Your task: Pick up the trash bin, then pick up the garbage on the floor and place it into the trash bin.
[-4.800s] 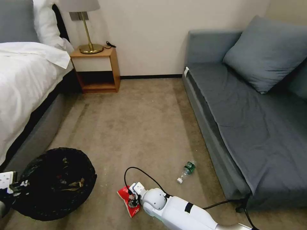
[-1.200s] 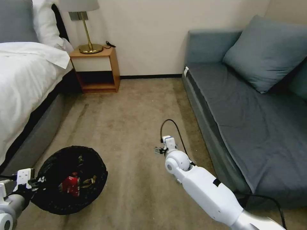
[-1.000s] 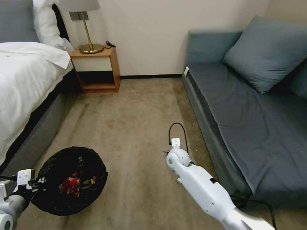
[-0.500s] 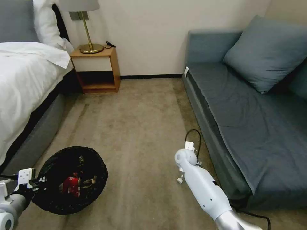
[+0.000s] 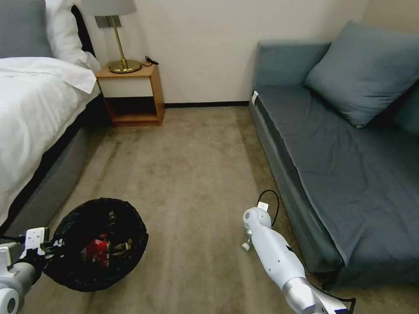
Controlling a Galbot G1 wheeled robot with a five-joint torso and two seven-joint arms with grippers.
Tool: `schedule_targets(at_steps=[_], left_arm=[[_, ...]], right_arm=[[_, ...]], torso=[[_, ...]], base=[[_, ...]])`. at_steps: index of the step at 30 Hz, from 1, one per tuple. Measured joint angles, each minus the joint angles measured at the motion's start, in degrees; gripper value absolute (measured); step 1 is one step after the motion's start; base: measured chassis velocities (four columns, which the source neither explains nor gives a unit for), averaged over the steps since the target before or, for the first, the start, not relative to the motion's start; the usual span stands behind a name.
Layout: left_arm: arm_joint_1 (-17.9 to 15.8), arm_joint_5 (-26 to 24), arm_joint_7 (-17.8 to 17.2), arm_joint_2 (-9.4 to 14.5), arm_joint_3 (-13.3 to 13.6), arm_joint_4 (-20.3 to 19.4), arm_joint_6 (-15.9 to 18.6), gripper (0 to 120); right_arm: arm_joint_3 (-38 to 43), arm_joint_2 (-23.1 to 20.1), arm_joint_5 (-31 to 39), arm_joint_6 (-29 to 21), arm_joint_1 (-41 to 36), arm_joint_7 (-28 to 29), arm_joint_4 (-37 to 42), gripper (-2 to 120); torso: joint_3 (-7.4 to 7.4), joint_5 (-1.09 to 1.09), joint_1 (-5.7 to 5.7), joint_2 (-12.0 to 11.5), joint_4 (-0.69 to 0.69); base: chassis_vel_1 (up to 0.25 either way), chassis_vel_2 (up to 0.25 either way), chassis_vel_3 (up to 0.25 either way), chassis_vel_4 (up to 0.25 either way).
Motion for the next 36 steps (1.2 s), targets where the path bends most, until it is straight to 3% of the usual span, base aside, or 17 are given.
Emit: schedule_targets(at_steps=[10,14,17,18,22,24,27,32,36], left_arm=[[-0.24,-0.04,0.0,-0.49,0.38,-0.02,0.0,3],[-0.2,-0.05,0.0,-0.53,0.38,0.03,0.0,3],[-0.34,-0.05,-0.01,-0.72,0.71,0.06,0.0,3],[-0.34,-0.05,-0.01,-0.72,0.71,0.06,0.0,3],[-0.37,-0.06,-0.04,-0.98,1.15,-0.03,0.0,3],[-0.34,-0.06,-0.04,-0.99,1.17,-0.03,0.0,3],[-0.29,-0.04,-0.1,-1.11,1.23,-0.02,0.0,3],[-0.2,-0.01,-0.2,-1.65,1.39,-0.39,0.0,3],[0.06,-0.02,-0.19,-1.78,1.13,-0.91,0.0,3]], right_arm=[[-3.14,-0.62,0.44,0.01,-1.82,0.29,4.27,40],[-7.67,-2.21,2.05,0.21,-3.92,1.3,12.67,29],[-14.29,-4.75,2.73,3.19,-6.22,0.41,25.17,23],[-14.29,-4.75,2.73,3.19,-6.22,0.41,25.17,23],[-25.6,-8.52,0.48,13.14,-7.58,-8.16,41.01,23],[-27.61,-8.95,0.38,14.89,-7.48,-9.87,43.13,23],[-36.92,-9.46,-0.65,22.3,-5.07,-17.23,49.79,23],[-47.94,-6.85,-4.03,28.04,-2.0,-24.52,52.21,23],[-52.08,-4.8,-6.24,29.64,-1.35,-27.38,51.71,23]], torso=[[0.03,0.04,0.01,-0.01,-0.05],[0.03,0.03,0.01,-0.01,-0.05],[0.02,0.03,0.01,-0.02,-0.04],[0.02,0.03,0.01,-0.02,-0.04],[0.02,0.02,0.01,-0.02,-0.04],[0.02,0.02,0.01,-0.02,-0.04],[0.02,0.02,0.01,-0.01,-0.02],[0.02,0.01,0.01,-0.02,-0.01],[0.02,0.01,0.01,-0.01,-0.01]], base=[[0.0,0.0,0.0,0.0],[0.0,0.0,0.0,0.0],[0.0,0.0,0.0,0.0],[0.0,0.0,0.0,0.0],[0.0,0.0,0.0,0.0],[0.0,0.0,0.0,0.0],[0.0,0.0,0.0,0.0],[0.0,0.0,0.0,0.0],[0.0,0.0,0.0,0.0]])
